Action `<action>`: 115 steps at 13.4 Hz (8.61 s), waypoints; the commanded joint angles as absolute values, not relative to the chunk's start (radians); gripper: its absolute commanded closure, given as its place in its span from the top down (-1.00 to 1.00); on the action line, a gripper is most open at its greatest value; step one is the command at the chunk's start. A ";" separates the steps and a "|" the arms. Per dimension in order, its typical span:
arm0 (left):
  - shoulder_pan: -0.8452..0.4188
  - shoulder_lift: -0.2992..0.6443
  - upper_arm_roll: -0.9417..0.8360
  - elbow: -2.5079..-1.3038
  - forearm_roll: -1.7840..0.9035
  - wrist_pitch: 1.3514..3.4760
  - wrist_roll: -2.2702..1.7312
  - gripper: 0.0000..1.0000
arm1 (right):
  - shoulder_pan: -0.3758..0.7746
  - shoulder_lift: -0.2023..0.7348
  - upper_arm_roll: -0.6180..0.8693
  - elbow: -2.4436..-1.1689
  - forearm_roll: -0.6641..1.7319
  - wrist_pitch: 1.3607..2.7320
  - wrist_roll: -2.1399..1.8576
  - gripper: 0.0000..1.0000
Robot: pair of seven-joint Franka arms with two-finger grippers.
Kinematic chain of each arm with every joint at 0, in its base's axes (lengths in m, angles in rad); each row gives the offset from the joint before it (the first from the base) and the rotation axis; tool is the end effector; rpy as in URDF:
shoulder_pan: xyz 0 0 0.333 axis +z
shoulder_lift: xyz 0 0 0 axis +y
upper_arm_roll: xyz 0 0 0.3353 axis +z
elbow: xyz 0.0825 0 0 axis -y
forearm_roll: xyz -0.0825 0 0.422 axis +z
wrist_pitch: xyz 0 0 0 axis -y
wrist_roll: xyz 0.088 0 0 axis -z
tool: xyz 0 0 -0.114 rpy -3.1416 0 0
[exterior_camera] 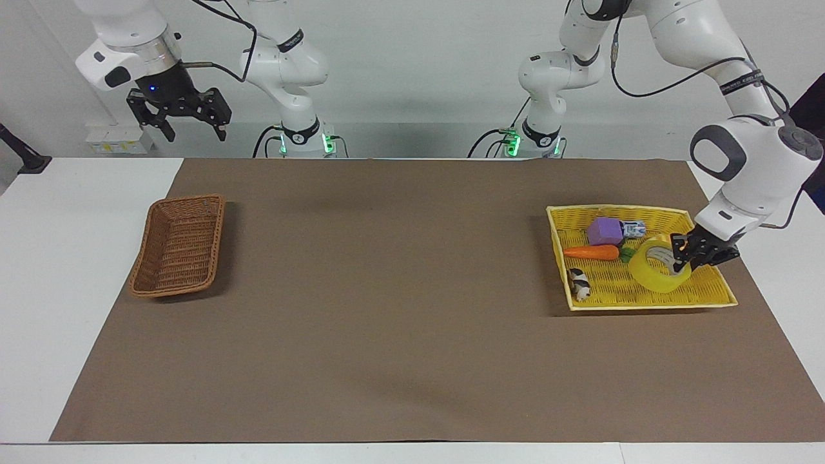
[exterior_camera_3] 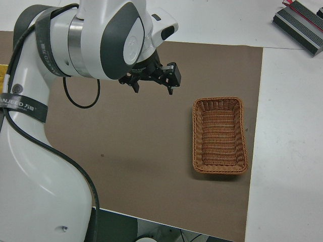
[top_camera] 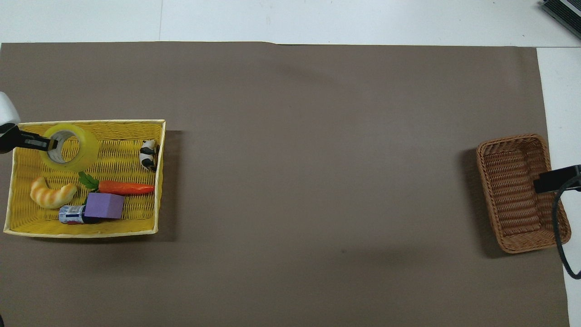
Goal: Move tape to another basket
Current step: 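Grasp and lift the tape with the left gripper while the right gripper approaches, then carry the tape toward the right gripper and grasp it with the right gripper, then open the left gripper and withdraw it while the right gripper holds the tape, then carry the tape with the right gripper over the wicker basket, then lower the tape into the wicker basket and open the right gripper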
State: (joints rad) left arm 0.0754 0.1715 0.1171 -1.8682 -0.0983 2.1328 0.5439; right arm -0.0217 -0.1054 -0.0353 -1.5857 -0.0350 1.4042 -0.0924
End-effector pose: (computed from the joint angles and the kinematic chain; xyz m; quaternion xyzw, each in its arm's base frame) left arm 0.6399 0.1167 0.4277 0.9867 -0.1519 0.0559 0.0136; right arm 0.5375 -0.0363 0.6751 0.9990 0.0156 -0.0391 0.0126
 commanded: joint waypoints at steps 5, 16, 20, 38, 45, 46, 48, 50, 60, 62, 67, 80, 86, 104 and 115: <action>-0.124 0.066 0.126 -1.905 -0.110 2.020 0.351 -1.00 | -0.058 -0.149 -0.031 -1.728 0.079 1.496 -0.127 1.00; -0.466 0.075 0.126 -1.957 -0.382 2.151 0.006 -1.00 | 0.078 -0.059 -0.006 -2.014 0.626 1.886 -0.198 1.00; -0.523 0.077 0.126 -1.982 -0.434 2.217 -0.058 -1.00 | 0.243 -0.032 -0.006 -2.107 0.820 2.192 -0.193 1.00; -0.664 0.074 0.124 -1.976 -0.500 2.287 -0.204 -1.00 | 0.560 0.060 -0.005 -2.125 1.316 2.658 -0.170 -1.00; -0.664 0.078 0.123 -1.967 -0.505 2.290 -0.236 -0.94 | 0.561 0.064 -0.005 -2.118 1.315 2.658 -0.143 -1.00; -0.664 0.080 0.124 -1.965 -0.505 2.286 -0.251 0.06 | 0.561 0.064 -0.005 -2.118 1.313 2.657 -0.140 -1.00; -0.664 0.077 0.126 -1.960 -0.502 2.273 -0.246 1.00 | 0.564 0.061 -0.005 -2.118 1.305 2.657 -0.098 -1.00; -0.652 0.066 0.129 -1.960 -0.497 2.263 -0.239 1.00 | 0.565 0.061 -0.005 -2.120 1.299 2.652 -0.095 -1.00; -0.442 -0.006 0.135 -1.959 -0.250 2.120 -0.083 1.00 | 0.523 0.066 -0.008 -2.114 0.909 2.472 0.175 -1.00; -0.369 -0.017 0.135 -1.953 -0.198 2.106 0.022 1.00 | 0.493 0.069 -0.014 -2.099 0.870 2.400 0.179 -1.00; -0.204 -0.008 0.135 -1.801 -0.075 1.969 0.207 1.00 | 0.336 0.069 -0.014 -2.010 0.703 2.156 0.199 -1.00; -0.114 -0.018 0.137 -1.515 -0.014 1.638 0.259 1.00 | 0.104 0.040 -0.025 -1.777 0.362 1.832 0.186 -1.00; -0.115 -0.020 0.135 -1.514 -0.014 1.614 0.255 1.00 | -0.023 0.015 -0.026 -1.681 0.301 1.645 0.153 -1.00; -0.114 -0.020 0.133 -1.514 -0.014 1.614 0.252 1.00 | -0.238 -0.060 -0.043 -1.905 -0.049 1.755 -0.021 -1.00; -0.114 -0.020 0.133 -1.514 -0.014 1.614 0.252 1.00 | -0.353 0.067 -0.043 -2.141 -0.239 2.075 -0.250 0.27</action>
State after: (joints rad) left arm -0.1203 -0.0149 0.1408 -1.5253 -0.0320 1.6356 0.2522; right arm -0.3435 0.0570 -0.0548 -2.1295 -0.2080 2.0447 -0.2307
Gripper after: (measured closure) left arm 0.000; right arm 0.581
